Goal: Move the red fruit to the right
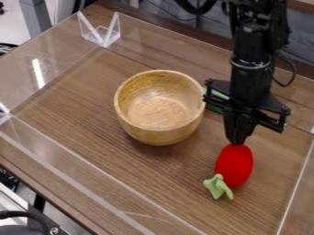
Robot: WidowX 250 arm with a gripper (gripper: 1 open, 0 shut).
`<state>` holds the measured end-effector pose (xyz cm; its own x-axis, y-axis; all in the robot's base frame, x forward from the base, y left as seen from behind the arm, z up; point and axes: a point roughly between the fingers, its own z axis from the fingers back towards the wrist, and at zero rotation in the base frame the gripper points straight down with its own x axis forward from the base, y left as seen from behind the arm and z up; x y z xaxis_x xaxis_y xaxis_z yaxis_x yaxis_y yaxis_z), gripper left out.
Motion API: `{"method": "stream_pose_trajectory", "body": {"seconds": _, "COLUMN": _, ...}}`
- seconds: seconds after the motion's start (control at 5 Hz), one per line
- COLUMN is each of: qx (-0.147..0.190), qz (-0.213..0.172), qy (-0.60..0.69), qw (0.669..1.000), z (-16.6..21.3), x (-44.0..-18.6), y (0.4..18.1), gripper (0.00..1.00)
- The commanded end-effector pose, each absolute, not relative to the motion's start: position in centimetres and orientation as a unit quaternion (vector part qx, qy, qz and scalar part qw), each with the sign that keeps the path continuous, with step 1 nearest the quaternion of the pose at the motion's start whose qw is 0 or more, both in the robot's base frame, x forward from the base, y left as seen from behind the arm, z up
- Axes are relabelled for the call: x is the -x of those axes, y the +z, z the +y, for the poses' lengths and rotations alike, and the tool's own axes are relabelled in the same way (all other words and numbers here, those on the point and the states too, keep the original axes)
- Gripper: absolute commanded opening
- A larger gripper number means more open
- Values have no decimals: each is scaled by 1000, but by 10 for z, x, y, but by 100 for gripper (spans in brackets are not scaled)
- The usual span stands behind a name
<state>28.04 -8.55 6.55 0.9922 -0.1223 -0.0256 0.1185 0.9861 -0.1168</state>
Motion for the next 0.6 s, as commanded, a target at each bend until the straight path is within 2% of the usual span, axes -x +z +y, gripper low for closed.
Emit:
{"method": "stream_pose_trajectory", "body": {"seconds": 0.0, "qx": 59, "qz": -9, "qy": -57, "qw": 997, "z": -83, "x": -293, "y": 79, "gripper": 0}}
{"method": "stream_pose_trajectory", "body": {"seconds": 0.4, "qx": 55, "qz": -5, "qy": -57, "qw": 997, "z": -83, "x": -296, "y": 77, "gripper": 0}}
